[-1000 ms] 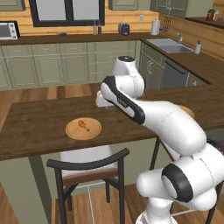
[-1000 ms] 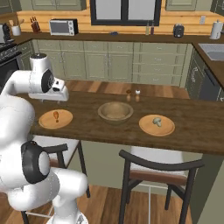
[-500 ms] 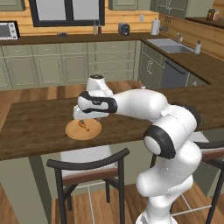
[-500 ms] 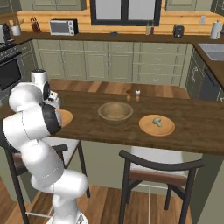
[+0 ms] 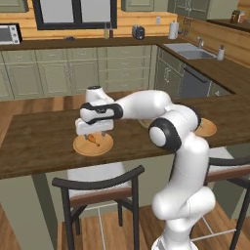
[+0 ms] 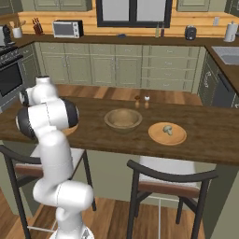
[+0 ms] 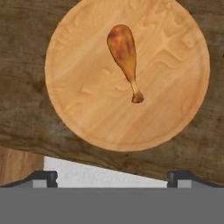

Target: Pick the chicken drumstick and mushroom from their plates and place them in the bowl. Then put the bowl in the fridge.

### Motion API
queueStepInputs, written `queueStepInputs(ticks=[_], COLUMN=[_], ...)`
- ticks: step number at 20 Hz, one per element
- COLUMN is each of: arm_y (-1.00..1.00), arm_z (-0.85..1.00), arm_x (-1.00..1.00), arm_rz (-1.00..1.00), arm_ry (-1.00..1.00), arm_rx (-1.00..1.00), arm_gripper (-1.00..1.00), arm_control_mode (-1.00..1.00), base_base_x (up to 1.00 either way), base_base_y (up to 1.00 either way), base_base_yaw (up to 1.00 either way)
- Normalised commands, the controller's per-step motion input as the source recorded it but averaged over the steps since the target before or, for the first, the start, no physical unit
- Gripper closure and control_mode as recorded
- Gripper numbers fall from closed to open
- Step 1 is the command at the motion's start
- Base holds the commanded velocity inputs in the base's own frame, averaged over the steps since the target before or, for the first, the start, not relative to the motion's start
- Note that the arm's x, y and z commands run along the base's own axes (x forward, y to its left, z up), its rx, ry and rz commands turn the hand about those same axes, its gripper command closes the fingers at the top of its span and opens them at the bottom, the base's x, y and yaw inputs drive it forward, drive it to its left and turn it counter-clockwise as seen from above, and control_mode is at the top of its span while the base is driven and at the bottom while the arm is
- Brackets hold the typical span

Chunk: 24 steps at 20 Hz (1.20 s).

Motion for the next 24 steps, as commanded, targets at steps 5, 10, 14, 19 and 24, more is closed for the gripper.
queueStepInputs(ticks=[5, 10, 14, 19, 24], arm_y=[-0.01, -0.01, -0.06, 0.00, 0.00], arm_z=[-0.42, -0.27, -0.29, -0.31, -0.28], arm_x=[0.40, 0.18, 0.37, 0.48, 0.47], arm_rz=[0.14, 0.11, 0.10, 0.08, 0.07], arm_ry=[-0.02, 0.00, -0.04, -0.02, -0.04], arm_rx=[-0.06, 0.00, 0.00, 0.00, 0.00], arm_gripper=[-1.00, -1.00, -1.00, -1.00, -1.00], arm_control_mode=[-1.00, -1.00, -1.00, -1.00, -1.00], base_base_x=[0.00, 0.00, 0.00, 0.00, 0.00], base_base_y=[0.00, 0.00, 0.00, 0.00, 0.00], base_base_yaw=[0.00, 0.00, 0.00, 0.00, 0.00])
